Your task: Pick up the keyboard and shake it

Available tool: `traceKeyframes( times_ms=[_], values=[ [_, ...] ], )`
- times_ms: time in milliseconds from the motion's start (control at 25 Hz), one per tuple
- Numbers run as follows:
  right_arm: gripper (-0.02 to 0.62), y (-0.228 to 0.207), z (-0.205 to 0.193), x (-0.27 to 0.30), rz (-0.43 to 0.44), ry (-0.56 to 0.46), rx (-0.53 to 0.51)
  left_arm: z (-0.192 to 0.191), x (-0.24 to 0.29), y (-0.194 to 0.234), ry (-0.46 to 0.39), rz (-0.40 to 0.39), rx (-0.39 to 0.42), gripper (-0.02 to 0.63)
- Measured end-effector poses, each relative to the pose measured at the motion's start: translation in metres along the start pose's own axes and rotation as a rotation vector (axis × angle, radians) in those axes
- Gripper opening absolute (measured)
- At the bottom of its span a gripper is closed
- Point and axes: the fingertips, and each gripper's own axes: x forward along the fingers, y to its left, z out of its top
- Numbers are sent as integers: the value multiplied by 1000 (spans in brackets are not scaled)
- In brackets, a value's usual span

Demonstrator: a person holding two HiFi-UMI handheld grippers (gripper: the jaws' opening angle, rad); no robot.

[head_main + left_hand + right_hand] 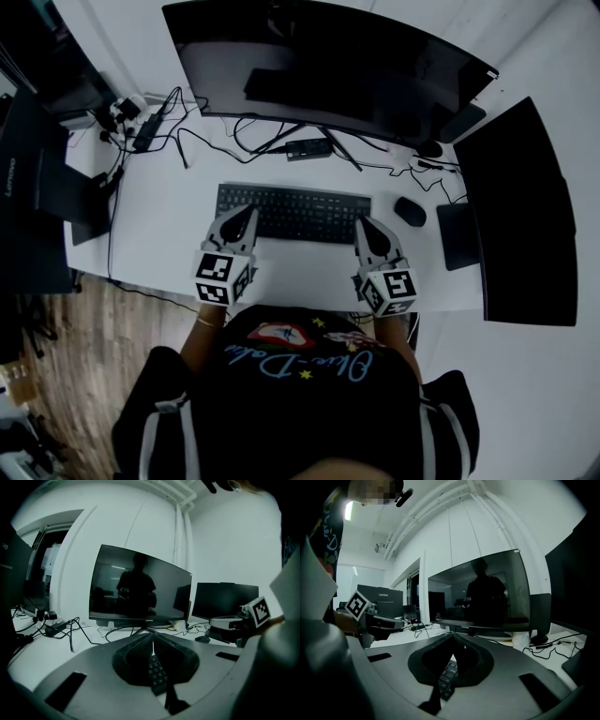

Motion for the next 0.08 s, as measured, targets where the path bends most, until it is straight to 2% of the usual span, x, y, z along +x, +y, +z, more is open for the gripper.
traceKeyframes(
  times_ms=[80],
  values=[
    [-2, 0, 1, 0, 5, -1, -3, -1, 0, -2, 9, 1, 18, 8]
  ],
)
